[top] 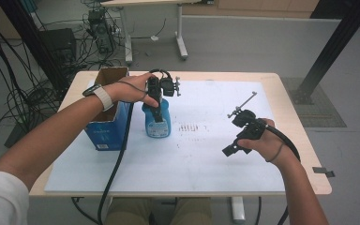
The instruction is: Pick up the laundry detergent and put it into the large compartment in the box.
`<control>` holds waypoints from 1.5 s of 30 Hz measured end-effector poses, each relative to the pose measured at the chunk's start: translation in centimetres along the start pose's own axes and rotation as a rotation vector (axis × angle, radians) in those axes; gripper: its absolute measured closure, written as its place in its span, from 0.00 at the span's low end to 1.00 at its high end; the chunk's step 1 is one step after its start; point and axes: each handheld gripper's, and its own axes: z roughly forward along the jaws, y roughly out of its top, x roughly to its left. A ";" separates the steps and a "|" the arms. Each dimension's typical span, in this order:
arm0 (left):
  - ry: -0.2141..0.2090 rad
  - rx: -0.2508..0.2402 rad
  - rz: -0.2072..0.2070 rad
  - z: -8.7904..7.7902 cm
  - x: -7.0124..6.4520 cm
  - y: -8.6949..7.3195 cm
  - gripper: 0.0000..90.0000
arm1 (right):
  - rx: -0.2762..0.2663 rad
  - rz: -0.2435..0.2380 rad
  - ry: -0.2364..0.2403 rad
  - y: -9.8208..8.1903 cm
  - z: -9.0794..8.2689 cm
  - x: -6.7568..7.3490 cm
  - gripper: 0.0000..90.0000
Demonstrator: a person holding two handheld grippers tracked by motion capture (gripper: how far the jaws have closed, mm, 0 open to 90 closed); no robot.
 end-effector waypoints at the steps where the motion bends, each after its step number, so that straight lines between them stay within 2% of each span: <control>1: 0.003 0.001 0.000 0.1 0.0 0.0 0.14 | 0.000 0.000 0.000 0.0 0.0 0.0 0.13; 9: 0.012 -0.004 -0.002 0.1 -0.1 -0.2 0.17 | 0.001 0.001 0.001 0.0 0.1 0.0 0.13; 17: 0.026 -0.007 0.000 0.2 -0.2 -0.3 0.29 | -0.001 0.002 0.002 0.1 0.0 0.0 0.13; 25: 0.038 -0.004 0.001 0.2 -0.4 -0.3 0.32 | -0.001 -0.001 0.002 0.0 0.1 -0.1 0.13; 26: 0.037 -0.008 0.003 0.1 -0.4 -0.4 0.41 | 0.000 0.000 0.004 0.1 0.1 -0.1 0.13; 27: 0.030 -0.004 0.004 0.2 -0.3 -0.3 0.43 | 0.001 -0.001 0.004 0.1 0.1 0.0 0.13; 45: 0.029 -0.009 -0.001 0.2 -0.3 -0.4 0.43 | 0.001 -0.003 0.001 0.1 0.1 0.0 0.13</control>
